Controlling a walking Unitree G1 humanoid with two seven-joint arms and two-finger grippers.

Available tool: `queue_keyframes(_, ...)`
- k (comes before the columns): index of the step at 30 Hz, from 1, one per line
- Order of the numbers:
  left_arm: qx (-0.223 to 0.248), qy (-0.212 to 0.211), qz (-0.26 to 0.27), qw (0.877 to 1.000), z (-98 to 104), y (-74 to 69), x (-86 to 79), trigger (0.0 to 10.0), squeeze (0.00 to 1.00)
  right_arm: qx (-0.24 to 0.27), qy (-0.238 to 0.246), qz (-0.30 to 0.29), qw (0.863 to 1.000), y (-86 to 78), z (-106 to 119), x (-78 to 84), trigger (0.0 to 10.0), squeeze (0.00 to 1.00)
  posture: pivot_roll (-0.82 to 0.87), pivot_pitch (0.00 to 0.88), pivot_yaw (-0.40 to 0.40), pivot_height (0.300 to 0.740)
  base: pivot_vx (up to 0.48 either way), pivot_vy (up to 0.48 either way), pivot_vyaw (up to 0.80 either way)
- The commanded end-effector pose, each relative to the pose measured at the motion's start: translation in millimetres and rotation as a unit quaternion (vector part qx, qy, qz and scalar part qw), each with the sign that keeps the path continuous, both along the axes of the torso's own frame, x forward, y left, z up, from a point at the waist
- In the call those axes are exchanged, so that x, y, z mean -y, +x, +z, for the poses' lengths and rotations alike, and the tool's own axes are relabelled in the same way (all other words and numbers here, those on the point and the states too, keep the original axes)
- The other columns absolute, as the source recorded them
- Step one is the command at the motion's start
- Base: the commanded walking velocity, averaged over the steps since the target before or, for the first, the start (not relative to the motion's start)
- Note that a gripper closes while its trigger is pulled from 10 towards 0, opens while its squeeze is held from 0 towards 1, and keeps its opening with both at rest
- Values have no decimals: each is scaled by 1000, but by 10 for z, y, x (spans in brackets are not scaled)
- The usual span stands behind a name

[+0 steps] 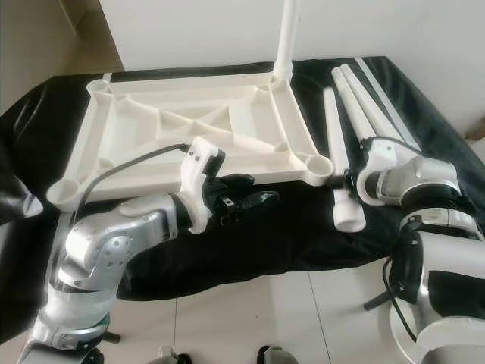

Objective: Building children table

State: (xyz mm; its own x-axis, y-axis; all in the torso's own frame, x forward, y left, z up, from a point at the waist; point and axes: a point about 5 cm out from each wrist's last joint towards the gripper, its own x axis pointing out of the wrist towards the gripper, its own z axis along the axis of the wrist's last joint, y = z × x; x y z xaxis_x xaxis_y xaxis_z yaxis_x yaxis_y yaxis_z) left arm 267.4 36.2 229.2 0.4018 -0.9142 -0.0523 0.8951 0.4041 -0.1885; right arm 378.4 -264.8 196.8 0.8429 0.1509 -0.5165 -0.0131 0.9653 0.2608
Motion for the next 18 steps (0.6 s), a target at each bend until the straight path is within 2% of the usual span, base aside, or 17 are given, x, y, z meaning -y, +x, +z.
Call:
queue_keyframes(1, 2, -8, 6, 1000, 28, 18, -2, 10000, 0, 88, 3, -4, 996, 72, 260, -25, 10000, 0, -66, 119, -9, 740, 0, 0, 0)
queue_keyframes(4, -1, -16, 10, 1000, 45, 33, -12, 10000, 0, 116, -8, -17, 993, 78, 347, -5, 10000, 0, -65, 115, -7, 740, 0, 0, 0)
queue_keyframes(6, -6, -32, 14, 999, 82, 62, -29, 10000, 0, 164, -29, -40, 985, 73, 492, 20, 10000, 0, -65, 106, -6, 740, 0, 0, 0)
queue_keyframes(10, -14, -52, 16, 998, 126, 97, -41, 10000, 0, 197, -41, -50, 978, 57, 566, 13, 10000, 0, -64, 100, -5, 740, 0, 0, 0)
queue_keyframes(12, -26, -84, 14, 996, 201, 152, -58, 10000, 0, 234, -78, -67, 967, 24, 603, 4, 10000, 0, -62, 98, -6, 740, 0, 0, 0)
queue_keyframes(13, -26, -84, 14, 996, 201, 152, -58, 10000, 0, 234, -78, -67, 967, 24, 603, 4, 10000, 0, -62, 98, -6, 740, 0, 0, 0)
queue_keyframes(14, -26, -91, 18, 995, 222, 189, -75, 10000, 0, 243, -83, -81, 963, 10, 587, -12, 10000, 0, -59, 94, -7, 740, 0, 0, 0)
queue_keyframes(15, -26, -92, 27, 995, 226, 243, -109, 10000, 0, 272, -105, -98, 951, -15, 584, -44, 10000, 0, -59, 91, -5, 740, 0, 0, 0)
queue_keyframes(16, -24, -78, 56, 995, 199, 344, -163, 10000, 0, 274, -101, -102, 951, -40, 511, -120, 10000, 0, -61, 85, -5, 740, 0, 0, 0)
queue_keyframes(17, -24, -78, 56, 995, 199, 344, -163, 10000, 0, 274, -101, -102, 951, -40, 511, -120, 10000, 0, -61, 85, -5, 740, 0, 0, 0)
queue_keyframes(18, -22, -66, 77, 995, 179, 413, -204, 10000, 0, 273, -97, -105, 951, -61, 460, -173, 10000, 0, -61, 85, -5, 740, 0, 0, 0)
